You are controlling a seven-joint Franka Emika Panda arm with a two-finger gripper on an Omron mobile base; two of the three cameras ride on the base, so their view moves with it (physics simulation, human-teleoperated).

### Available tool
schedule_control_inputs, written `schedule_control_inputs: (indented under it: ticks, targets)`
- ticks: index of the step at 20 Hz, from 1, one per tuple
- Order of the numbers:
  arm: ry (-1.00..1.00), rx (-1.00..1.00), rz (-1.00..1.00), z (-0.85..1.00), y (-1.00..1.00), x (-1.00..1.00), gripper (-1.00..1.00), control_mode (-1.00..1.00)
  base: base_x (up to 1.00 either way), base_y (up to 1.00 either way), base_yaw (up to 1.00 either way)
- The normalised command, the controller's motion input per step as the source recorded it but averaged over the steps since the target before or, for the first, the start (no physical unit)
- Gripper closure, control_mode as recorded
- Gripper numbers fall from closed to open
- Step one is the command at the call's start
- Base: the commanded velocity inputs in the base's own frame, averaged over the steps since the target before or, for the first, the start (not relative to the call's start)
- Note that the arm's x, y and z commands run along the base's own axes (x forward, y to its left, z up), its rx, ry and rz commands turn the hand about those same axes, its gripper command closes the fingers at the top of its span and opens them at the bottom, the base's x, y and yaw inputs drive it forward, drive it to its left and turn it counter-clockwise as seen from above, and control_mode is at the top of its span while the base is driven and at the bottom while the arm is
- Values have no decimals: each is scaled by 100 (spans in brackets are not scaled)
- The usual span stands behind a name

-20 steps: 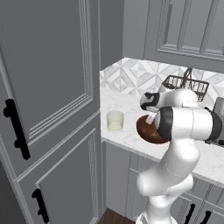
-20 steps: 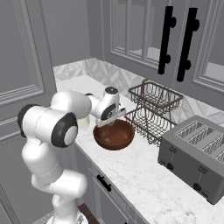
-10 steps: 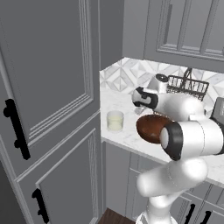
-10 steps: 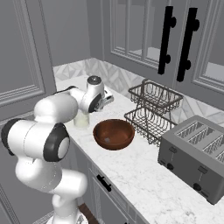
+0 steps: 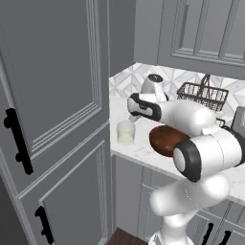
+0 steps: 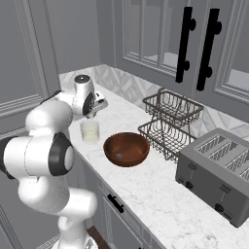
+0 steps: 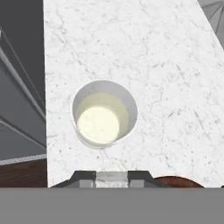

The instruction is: Grab a lemon wedge from the fridge and one ice cube from the ice bowl, and put them in the glass of lemonade.

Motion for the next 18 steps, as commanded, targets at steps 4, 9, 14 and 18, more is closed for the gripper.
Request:
schedule_control_inputs:
  ticks: [4, 9, 14, 18]
  targets:
    - [9, 0, 0, -9, 17, 8, 100, -100, 0, 0, 0]
    - [1, 0, 0, -37, 15, 9, 100, -100, 0, 0, 0]
    - [2, 0, 0, -32, 15, 14, 100, -100, 0, 0, 0]
    - [6, 0, 0, -8, 4, 46, 100, -100, 0, 0, 0]
